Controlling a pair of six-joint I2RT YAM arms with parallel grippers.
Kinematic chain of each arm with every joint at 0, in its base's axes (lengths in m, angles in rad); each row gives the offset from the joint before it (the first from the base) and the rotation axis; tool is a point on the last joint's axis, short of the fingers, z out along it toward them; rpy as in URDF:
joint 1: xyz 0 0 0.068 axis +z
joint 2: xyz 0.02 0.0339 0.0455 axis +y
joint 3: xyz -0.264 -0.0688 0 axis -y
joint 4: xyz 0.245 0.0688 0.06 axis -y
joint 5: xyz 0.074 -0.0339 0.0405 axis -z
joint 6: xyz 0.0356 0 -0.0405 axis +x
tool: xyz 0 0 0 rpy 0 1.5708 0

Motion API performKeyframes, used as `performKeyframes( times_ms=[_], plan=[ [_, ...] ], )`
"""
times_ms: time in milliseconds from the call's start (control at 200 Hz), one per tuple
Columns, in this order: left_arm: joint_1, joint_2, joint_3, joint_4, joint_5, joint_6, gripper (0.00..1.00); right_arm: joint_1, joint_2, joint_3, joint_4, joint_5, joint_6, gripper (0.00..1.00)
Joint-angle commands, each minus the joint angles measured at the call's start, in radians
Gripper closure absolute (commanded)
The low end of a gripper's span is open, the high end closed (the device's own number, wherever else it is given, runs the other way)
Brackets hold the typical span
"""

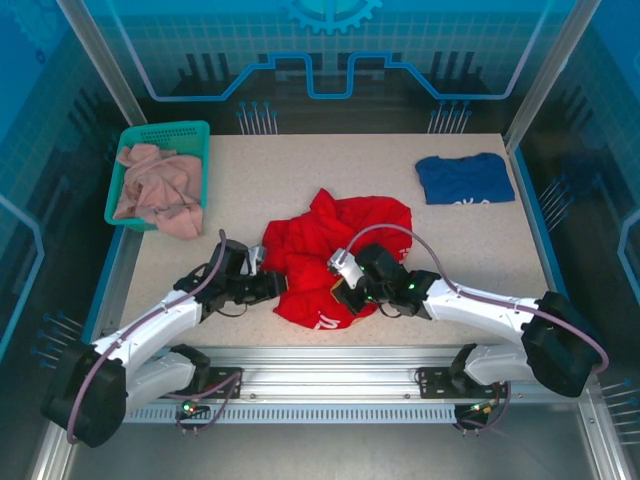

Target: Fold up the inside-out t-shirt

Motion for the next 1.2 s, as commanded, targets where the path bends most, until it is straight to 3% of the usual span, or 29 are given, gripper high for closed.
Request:
performKeyframes(
  times_ms=[0, 200, 490, 630, 970, 1090, 1195],
  plan=[
    [-0.008, -0.018, 0.001, 0.026, 0.0, -0.008, 0.49, 0.029, -0.019, -0.011, 0.008, 0.007, -0.052, 1.0],
    [-0.018, -0.001, 0.041, 0.001, -0.01, 0.026, 0.35, 0.036, -0.012, 0.002, 0.007, 0.018, -0.054, 1.0],
    [-0.133, 0.195, 0.213, -0.152, -0.236, 0.175, 0.36, 0.036, -0.002, 0.014, 0.0, 0.025, -0.057, 1.0],
    [-0.149, 0.254, 0.241, -0.179, -0.244, 0.188, 0.47, 0.036, -0.013, 0.013, -0.011, 0.038, -0.06, 1.0],
    [-0.128, 0.232, 0.226, -0.155, -0.181, 0.168, 0.87, 0.036, -0.013, 0.013, -0.017, 0.066, -0.067, 1.0],
    [-0.062, 0.159, 0.208, -0.144, -0.081, 0.156, 0.93, 0.032, -0.022, 0.017, -0.045, 0.095, -0.077, 1.0],
    [0.042, 0.074, 0.16, -0.077, 0.07, 0.096, 0.99, 0.018, -0.044, 0.019, -0.062, 0.11, -0.084, 1.0]
  ],
)
